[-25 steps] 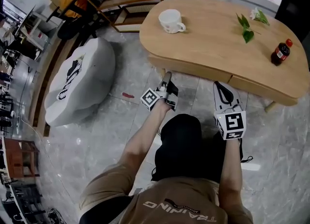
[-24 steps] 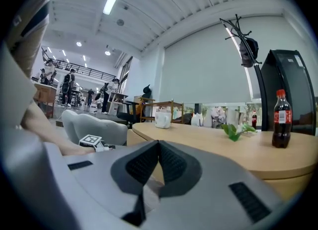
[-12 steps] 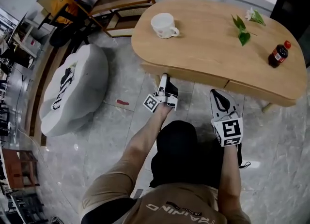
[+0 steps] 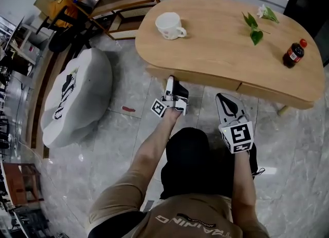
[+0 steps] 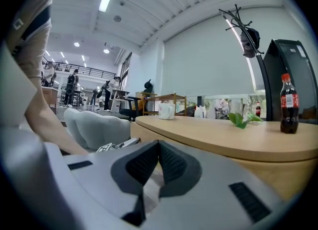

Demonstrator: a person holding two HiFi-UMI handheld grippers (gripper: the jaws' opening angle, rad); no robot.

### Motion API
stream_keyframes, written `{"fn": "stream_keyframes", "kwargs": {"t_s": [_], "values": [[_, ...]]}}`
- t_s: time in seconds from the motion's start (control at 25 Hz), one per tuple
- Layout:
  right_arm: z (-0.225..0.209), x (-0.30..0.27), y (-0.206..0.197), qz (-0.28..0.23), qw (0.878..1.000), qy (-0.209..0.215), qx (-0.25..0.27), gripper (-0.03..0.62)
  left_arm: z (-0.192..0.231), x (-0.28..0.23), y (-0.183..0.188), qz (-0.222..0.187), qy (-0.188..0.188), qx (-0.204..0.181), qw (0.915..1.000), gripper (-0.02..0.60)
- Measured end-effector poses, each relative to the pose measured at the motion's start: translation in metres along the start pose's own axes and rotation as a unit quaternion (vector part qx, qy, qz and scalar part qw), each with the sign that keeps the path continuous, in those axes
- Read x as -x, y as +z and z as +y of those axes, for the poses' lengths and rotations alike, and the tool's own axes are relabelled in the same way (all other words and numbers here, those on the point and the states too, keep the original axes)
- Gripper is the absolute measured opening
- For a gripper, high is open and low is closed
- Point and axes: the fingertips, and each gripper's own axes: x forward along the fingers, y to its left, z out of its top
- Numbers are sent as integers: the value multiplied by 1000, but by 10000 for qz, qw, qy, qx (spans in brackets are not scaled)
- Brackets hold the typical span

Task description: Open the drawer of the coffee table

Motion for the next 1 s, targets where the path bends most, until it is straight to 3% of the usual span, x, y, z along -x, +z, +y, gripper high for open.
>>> {"fn": "stream_keyframes", "kwargs": {"t_s": [0.4, 1.0], "values": [[5, 9, 0, 36, 9997, 194, 122, 5, -3, 5, 0, 208, 2, 208, 9996, 233], [16, 17, 14, -216, 9991, 346, 91, 5, -50, 77, -9, 598, -163, 194, 9979, 216]]}}
